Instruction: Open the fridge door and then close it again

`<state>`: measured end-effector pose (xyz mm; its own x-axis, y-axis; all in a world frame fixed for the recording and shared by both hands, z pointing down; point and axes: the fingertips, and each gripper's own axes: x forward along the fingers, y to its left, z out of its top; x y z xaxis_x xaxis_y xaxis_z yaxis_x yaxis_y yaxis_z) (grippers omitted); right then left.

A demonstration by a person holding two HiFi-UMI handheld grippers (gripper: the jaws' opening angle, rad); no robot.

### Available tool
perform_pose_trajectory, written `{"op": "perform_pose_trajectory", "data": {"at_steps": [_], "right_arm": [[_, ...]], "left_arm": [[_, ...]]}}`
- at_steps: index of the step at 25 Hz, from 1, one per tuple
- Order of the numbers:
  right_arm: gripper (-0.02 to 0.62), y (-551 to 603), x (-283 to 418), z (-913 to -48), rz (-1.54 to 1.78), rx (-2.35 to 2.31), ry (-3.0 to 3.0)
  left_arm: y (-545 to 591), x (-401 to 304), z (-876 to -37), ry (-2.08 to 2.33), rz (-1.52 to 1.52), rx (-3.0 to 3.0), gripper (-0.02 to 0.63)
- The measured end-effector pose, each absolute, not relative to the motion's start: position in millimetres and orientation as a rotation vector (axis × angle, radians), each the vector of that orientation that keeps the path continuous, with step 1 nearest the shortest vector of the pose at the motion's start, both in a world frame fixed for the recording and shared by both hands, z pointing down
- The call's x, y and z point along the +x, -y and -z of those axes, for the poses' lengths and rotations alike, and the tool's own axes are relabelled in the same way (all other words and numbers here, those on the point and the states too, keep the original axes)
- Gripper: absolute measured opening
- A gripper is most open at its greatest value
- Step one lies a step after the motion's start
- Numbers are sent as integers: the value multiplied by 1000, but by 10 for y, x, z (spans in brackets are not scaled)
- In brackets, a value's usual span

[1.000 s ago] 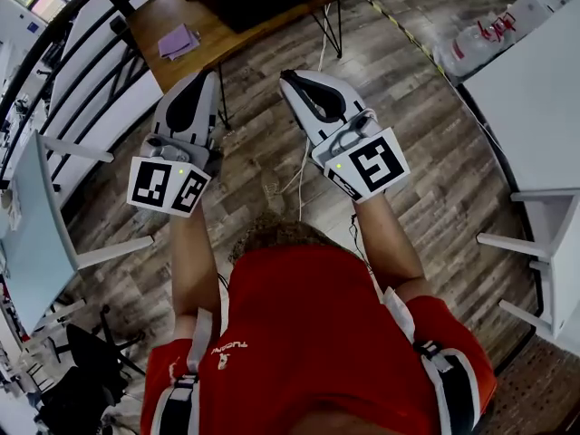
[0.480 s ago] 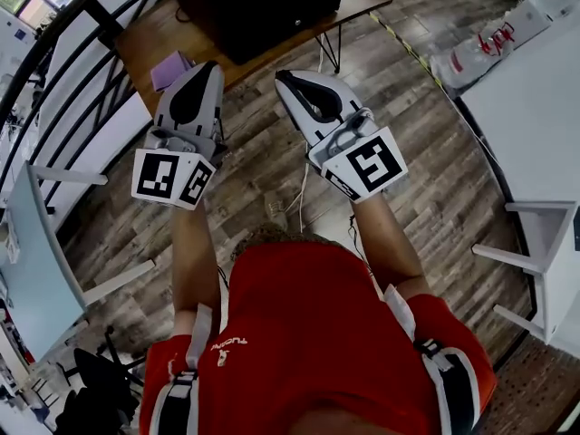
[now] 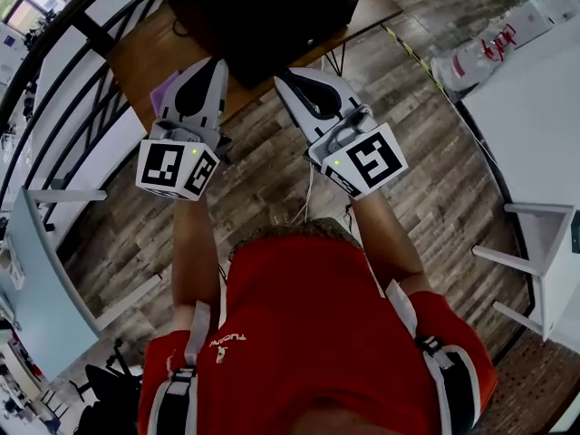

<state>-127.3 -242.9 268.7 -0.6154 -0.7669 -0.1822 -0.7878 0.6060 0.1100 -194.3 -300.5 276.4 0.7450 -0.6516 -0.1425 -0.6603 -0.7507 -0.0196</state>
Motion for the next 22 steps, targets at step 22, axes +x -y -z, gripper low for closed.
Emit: {"op": "perform_pose_trajectory", "data": {"at_steps": [22], "right_arm": [[26,2963,-884,-2886,-224,-1299,-2761]], "left_arm": [[3981,-1706,-3041,-1232,-100,-2835,116]]}}
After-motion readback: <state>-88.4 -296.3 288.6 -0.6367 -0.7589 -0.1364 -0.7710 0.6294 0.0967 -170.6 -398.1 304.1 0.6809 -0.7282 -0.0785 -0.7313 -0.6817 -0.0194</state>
